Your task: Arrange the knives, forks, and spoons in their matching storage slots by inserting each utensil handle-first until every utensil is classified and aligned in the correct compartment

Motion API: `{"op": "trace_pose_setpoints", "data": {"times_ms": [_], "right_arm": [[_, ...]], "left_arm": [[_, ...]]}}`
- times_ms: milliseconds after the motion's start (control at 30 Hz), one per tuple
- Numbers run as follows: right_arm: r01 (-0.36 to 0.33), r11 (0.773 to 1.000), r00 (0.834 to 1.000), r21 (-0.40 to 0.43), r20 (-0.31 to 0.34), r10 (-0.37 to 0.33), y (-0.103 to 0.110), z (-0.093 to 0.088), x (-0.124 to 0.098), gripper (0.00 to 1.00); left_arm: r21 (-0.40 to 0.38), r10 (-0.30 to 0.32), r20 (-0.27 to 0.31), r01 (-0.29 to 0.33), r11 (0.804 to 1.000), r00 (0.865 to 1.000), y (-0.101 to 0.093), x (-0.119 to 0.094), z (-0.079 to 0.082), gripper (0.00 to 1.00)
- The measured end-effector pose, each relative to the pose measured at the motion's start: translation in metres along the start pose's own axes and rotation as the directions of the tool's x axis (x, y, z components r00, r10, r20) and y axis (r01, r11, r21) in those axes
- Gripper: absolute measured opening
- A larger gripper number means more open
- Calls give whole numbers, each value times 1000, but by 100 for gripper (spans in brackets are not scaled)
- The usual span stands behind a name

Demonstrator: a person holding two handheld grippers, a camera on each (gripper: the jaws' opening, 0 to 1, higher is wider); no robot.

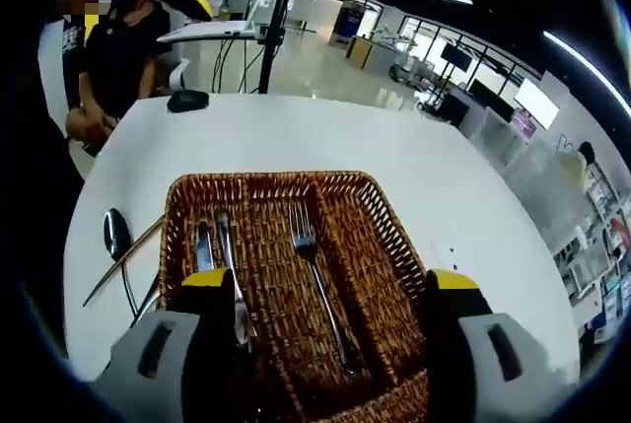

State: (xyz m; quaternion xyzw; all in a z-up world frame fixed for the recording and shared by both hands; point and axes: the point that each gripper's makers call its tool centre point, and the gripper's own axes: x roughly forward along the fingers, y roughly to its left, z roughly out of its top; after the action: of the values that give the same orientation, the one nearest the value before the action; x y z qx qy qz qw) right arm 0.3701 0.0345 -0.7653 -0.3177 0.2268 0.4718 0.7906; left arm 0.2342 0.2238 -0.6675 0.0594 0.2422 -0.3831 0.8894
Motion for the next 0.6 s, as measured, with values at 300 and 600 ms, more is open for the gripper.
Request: {"op": "trace_pose_setpoints", "data": {"times_ms": [300,600], "right_arm": [[87,982,995,165,39,-94,8,-17,-64,99],[158,898,971,411,98,-216,21,-36,-119,99]], "left_arm": [[26,-11,33,10,1000,999,-18,13,14,100],[11,8,61,-9,1000,998,-25,19,17,100]]}}
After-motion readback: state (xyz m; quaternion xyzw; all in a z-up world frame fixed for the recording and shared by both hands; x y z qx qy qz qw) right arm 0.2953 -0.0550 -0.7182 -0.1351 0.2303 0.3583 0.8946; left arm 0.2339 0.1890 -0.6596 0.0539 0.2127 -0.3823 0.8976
